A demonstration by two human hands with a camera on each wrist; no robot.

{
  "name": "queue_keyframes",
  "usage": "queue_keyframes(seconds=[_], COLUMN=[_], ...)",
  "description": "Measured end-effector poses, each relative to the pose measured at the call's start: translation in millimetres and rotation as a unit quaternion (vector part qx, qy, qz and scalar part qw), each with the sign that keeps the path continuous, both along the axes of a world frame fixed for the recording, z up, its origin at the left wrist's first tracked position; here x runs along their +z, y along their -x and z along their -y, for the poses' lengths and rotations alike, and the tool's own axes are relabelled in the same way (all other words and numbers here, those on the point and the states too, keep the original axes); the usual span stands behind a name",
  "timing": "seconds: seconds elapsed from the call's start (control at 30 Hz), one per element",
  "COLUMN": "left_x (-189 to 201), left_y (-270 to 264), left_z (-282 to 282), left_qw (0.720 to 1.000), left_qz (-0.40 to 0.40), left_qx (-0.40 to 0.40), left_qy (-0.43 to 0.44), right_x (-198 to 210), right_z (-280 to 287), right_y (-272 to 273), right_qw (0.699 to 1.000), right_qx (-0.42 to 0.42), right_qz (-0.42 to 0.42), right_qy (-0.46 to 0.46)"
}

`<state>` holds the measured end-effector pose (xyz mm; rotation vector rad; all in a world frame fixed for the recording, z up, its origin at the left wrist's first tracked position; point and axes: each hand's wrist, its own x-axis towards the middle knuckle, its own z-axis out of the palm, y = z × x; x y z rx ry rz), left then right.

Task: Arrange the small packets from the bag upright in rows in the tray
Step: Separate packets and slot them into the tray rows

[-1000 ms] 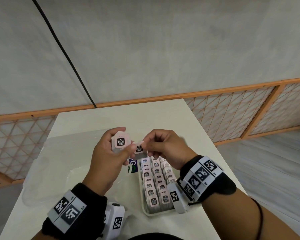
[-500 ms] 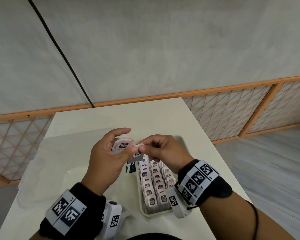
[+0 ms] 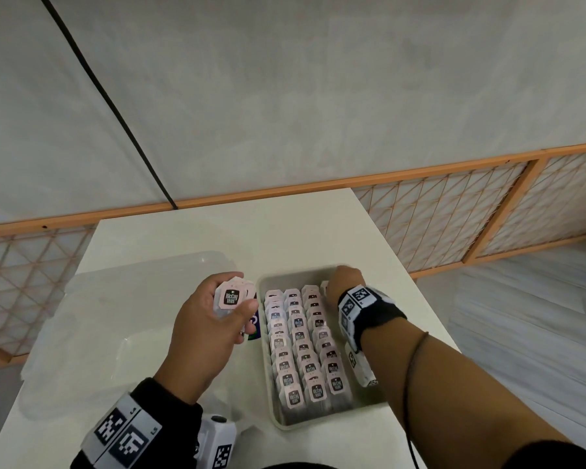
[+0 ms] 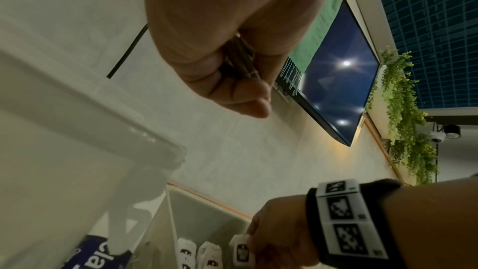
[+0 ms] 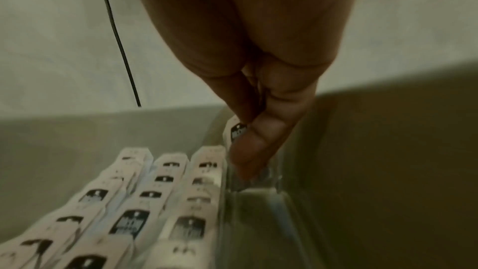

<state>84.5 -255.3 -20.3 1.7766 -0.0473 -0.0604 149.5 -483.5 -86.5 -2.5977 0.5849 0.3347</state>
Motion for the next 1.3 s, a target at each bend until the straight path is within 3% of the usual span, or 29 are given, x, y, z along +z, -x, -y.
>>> queue_keyframes(seconds=[0.33,0.67,0.87,1.0,1.13,1.23,1.3], left_x=[-2,-7,-8,-8,-9,-10,-12], left_y=[-2,0,-4,-2,0,-1,0], left_z=[-10,-10,-13,-14,-10,-6,-1], left_qw=[1.0,0.999,0.976,0.954,0.96,0.969,0.976], left_qz=[-0.016,-0.036,-0.147,-0.187,-0.167,-0.145,-0.125], left_qx=[0.014,-0.002,-0.045,-0.078,-0.087,-0.095,-0.097], left_qy=[0.014,0.032,0.152,0.222,0.208,0.175,0.149], right_x=[-27,-40,-26,5,39,55,60], right_z=[-5,-12,-15,-21,-42,-58,-62], right_y=[-6,-2,6,24,55,71,75], right_qw=[0.989,0.986,0.986,0.987,0.978,0.936,0.914], right_qx=[-0.106,-0.138,-0.133,-0.094,0.044,0.118,0.136], right_qz=[0.007,0.041,0.051,0.083,0.147,0.11,0.091], right_qy=[-0.099,-0.082,-0.085,-0.099,-0.141,-0.313,-0.371])
